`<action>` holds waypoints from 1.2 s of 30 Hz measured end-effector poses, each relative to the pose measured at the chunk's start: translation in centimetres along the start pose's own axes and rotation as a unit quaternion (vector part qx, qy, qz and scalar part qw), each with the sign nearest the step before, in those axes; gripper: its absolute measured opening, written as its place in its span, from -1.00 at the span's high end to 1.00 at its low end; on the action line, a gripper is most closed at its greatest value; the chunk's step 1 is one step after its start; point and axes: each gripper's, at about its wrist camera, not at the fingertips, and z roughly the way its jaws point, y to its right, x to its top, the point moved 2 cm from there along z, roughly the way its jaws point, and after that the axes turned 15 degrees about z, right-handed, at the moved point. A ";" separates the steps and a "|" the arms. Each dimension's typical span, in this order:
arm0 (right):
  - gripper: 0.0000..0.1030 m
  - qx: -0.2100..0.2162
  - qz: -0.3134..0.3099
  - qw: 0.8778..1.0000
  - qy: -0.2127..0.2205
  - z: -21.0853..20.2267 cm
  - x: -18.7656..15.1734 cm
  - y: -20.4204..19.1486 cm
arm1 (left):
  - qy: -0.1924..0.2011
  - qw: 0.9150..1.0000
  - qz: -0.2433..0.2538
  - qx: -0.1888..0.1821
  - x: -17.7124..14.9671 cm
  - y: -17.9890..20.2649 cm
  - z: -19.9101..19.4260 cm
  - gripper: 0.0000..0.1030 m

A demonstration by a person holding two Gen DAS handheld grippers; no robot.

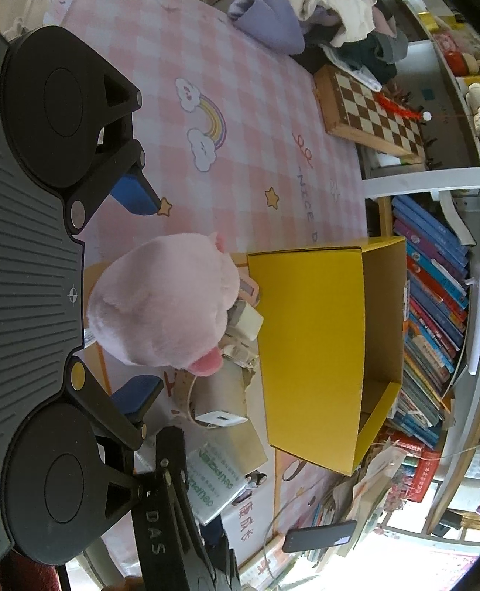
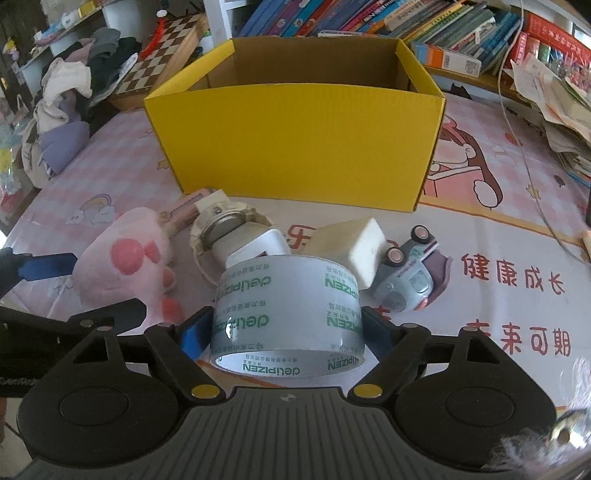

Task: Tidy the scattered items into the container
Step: 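Close the left tool on the pig while the right tool grips the tape roll, then lift the pig with the left tool while the right tool carries the tape over the box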

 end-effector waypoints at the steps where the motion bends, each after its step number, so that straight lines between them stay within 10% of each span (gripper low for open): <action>1: -0.60 0.000 0.003 1.000 -0.001 -0.1 0.1 0.2 | -0.002 1.000 -0.001 -0.001 0.1 -0.1 0.2 -0.83; 18: -0.59 0.026 0.029 0.999 0.038 -3.7 1.8 2.0 | -0.006 0.999 -0.045 -0.017 0.6 -1.6 1.1 -0.29; 36: -0.60 0.100 -0.014 0.979 0.179 -7.5 12.3 1.2 | 0.187 0.980 0.046 0.040 11.2 -3.0 -5.3 -0.27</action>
